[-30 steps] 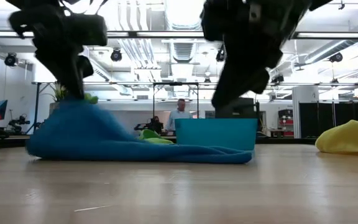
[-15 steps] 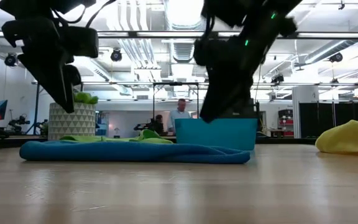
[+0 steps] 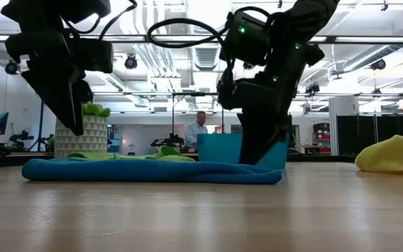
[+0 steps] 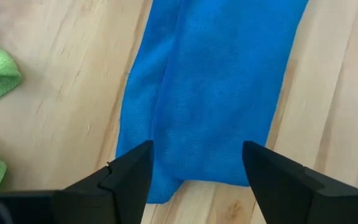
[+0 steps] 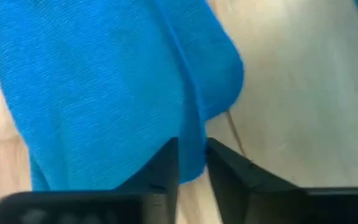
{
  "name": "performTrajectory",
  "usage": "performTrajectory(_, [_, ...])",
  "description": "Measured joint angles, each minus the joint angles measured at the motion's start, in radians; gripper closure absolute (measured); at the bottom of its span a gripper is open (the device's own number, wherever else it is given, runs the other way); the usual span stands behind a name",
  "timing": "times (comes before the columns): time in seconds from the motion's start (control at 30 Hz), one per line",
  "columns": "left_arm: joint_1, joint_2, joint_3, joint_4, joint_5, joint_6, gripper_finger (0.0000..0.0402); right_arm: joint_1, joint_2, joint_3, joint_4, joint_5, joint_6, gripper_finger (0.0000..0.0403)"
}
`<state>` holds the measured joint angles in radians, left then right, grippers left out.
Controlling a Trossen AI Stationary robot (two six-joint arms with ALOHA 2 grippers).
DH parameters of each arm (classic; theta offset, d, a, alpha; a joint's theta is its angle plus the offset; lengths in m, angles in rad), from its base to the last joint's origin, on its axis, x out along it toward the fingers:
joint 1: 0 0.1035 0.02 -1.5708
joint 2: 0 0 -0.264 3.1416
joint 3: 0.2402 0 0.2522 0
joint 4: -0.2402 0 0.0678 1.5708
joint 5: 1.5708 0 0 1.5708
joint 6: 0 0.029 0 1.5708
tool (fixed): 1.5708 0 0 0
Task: Fold microfiber towels
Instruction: Fold the blue microfiber cloth
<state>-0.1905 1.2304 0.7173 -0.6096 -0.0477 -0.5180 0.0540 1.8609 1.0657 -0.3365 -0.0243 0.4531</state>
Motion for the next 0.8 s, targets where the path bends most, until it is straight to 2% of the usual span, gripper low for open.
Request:
performTrajectory(0.03, [0.000,0.000,-0.001,-0.001,0.000,0.000,0.0169,0.000,-0.004,0.002,-0.004,-0.003,-0.008,0.0376])
performTrajectory(0.13, [0.000,0.000,-0.002,0.001,-0.007,0.001,0.0169,0.000,-0.027,0.013,-0.002,-0.010,-0.016,0.0390])
performTrajectory(0.4, [0.001,-0.001,-0.001,0.039,-0.013,0.016,0.0169,0.036,-0.128,0.074,-0.053,0.006,-0.009,0.0394])
performTrajectory(0.5, [0.001,-0.003,0.002,0.187,-0.013,0.063,0.0169,0.069,-0.167,0.108,-0.060,0.035,-0.037,0.0394])
performTrajectory(0.67, [0.001,-0.005,0.024,0.569,-0.040,0.251,0.0169,0.132,-0.208,0.206,-0.122,0.109,-0.079,0.0394])
performTrajectory(0.8, [0.008,-0.005,0.045,0.679,-0.093,0.372,0.0169,0.164,-0.207,0.306,-0.253,0.165,-0.085,0.0394])
